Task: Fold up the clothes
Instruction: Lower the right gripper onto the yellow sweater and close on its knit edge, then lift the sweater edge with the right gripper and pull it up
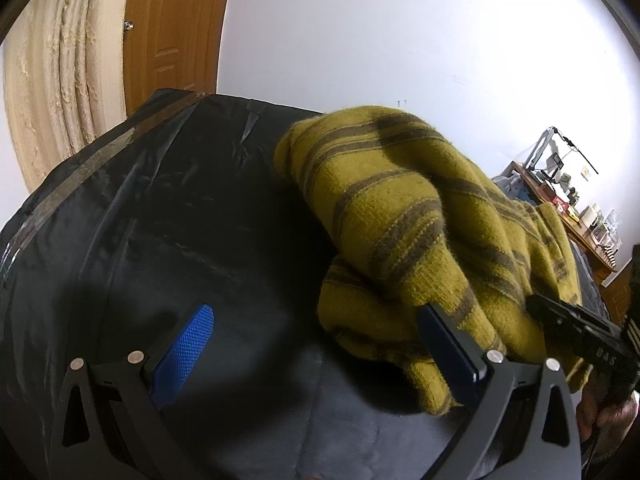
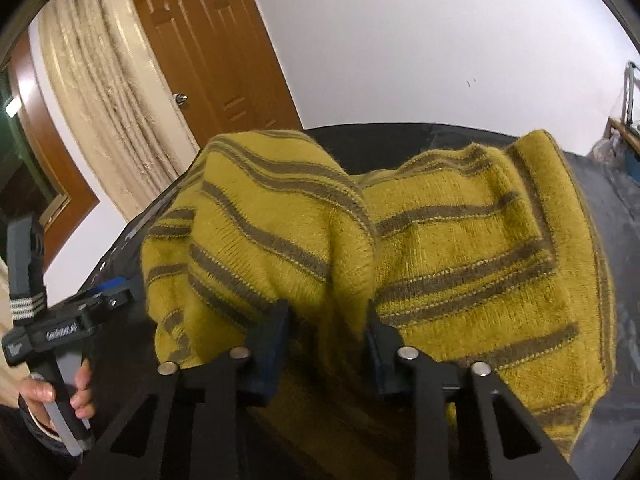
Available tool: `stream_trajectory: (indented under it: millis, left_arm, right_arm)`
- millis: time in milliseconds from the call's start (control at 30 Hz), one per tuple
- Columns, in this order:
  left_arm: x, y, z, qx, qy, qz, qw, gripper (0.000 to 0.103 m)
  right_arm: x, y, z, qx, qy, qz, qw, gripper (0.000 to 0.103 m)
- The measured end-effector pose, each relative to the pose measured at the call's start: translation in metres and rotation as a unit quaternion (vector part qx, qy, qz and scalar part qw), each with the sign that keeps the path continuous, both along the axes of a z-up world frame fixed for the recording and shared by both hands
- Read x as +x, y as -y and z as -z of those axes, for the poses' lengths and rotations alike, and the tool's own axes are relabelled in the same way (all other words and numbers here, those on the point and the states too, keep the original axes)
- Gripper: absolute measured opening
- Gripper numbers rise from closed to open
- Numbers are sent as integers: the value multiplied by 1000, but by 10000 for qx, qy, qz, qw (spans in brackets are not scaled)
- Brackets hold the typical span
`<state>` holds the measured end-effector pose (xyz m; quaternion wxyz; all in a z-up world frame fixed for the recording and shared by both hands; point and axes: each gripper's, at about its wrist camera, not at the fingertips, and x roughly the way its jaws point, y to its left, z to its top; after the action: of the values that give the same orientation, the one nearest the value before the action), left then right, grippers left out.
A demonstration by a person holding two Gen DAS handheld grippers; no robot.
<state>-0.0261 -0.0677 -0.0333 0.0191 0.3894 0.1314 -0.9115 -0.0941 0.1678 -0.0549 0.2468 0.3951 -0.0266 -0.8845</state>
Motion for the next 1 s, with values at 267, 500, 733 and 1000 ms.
stream_trajectory:
  millis: [267,500,733,1000]
  left_arm:
    - [1,4,0,41,1,-149,9999,103]
    - [1,7,1,49,-2,-208,9998,103]
    - [0,7,2,26,-22,-169,9999,103]
    - [-2,6,3,23,-21,-137,9999,103]
  right_arm:
    - [38,8,-7,236,-339,-384,9984,22]
    - [74,16,-5,475,-348,-808,9950,22]
    - [101,25,13,258,-90,-1052,9941,22]
    - [119,19,13,414,-62,-1028,9938,22]
